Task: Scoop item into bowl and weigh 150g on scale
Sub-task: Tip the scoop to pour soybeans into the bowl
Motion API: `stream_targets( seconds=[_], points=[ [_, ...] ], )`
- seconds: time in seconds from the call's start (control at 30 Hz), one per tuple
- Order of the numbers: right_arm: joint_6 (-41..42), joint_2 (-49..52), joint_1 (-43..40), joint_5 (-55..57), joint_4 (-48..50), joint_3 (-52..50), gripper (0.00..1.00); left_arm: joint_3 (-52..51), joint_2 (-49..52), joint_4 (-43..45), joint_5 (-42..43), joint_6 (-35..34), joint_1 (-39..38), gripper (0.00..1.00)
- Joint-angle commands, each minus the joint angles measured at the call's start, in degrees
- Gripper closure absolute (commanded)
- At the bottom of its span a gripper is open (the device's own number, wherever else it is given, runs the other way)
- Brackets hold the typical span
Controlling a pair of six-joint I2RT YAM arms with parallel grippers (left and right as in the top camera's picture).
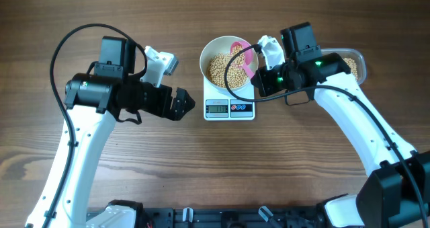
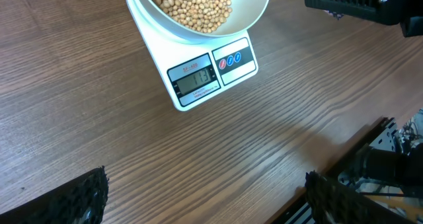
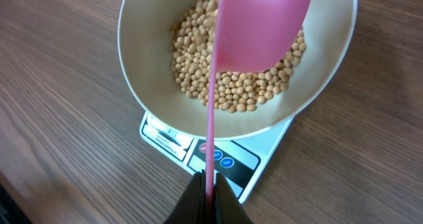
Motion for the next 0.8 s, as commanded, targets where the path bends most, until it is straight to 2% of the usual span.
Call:
stream_targets(
  seconds=[0.0,0.27,0.77],
  points=[
    [-2.7,-1.2,0.2,0.9,0.7,-0.3,0.96,0.3,-1.0,0.0,1.1,1.2,-0.3,0.00],
    [-4.5,-1.2,0.5,4.9,0.0,-0.3,0.96,0.3,-1.0,0.0,1.1,1.2,-0.3,0.00],
    [-7.4,-1.2,6.0,14.7,-0.1,0.2,0.96,0.3,-1.0,0.0,1.1,1.2,-0.3,0.00]
  ],
)
